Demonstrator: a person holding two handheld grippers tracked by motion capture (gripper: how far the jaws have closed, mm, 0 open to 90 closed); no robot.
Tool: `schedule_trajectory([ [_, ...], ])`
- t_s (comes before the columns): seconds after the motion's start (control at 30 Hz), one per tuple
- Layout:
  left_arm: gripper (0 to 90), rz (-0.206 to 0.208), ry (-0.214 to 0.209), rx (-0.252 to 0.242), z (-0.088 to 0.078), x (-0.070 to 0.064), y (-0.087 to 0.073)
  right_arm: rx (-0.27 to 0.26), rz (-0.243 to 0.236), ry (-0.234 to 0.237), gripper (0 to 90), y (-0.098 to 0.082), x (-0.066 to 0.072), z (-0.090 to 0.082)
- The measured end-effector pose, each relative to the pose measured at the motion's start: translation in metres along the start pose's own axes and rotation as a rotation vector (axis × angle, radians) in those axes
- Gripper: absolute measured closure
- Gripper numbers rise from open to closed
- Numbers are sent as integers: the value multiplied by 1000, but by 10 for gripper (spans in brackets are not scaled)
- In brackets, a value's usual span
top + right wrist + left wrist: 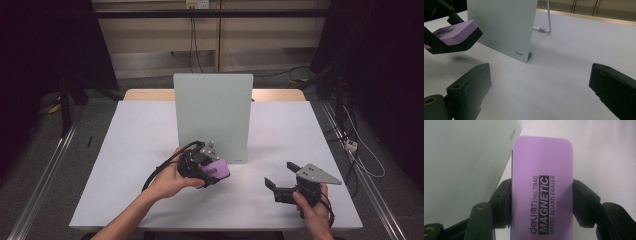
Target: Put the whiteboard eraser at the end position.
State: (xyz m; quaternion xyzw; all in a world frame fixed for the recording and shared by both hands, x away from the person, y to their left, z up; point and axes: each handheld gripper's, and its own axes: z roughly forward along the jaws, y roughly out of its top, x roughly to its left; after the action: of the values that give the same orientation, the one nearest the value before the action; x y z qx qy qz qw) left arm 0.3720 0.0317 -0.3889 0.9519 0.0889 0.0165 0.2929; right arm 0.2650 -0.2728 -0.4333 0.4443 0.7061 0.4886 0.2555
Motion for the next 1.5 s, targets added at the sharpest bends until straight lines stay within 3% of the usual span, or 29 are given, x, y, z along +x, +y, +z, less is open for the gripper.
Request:
schedule_trajectory([
  [0.07, 408, -2, -18, 2, 3, -1, 2, 1, -1, -1, 38, 0, 0, 0],
  [0.17, 408, 14, -31, 44, 13, -3, 2, 4, -7, 1, 38, 0, 1, 0],
  [0.53, 408, 27, -42, 106, 30, -2, 1, 4, -9, 2, 38, 0, 0, 0],
  [0.67, 407, -7, -55, 98, 35, 1, -2, 0, -8, 3, 37, 0, 1, 0],
  [0.97, 407, -38, -57, 84, 44, 4, -6, 2, -6, 2, 37, 0, 0, 0],
  [1.5, 355, -38, -45, 92, 47, 2, -9, 0, -7, 10, 37, 1, -1, 2],
])
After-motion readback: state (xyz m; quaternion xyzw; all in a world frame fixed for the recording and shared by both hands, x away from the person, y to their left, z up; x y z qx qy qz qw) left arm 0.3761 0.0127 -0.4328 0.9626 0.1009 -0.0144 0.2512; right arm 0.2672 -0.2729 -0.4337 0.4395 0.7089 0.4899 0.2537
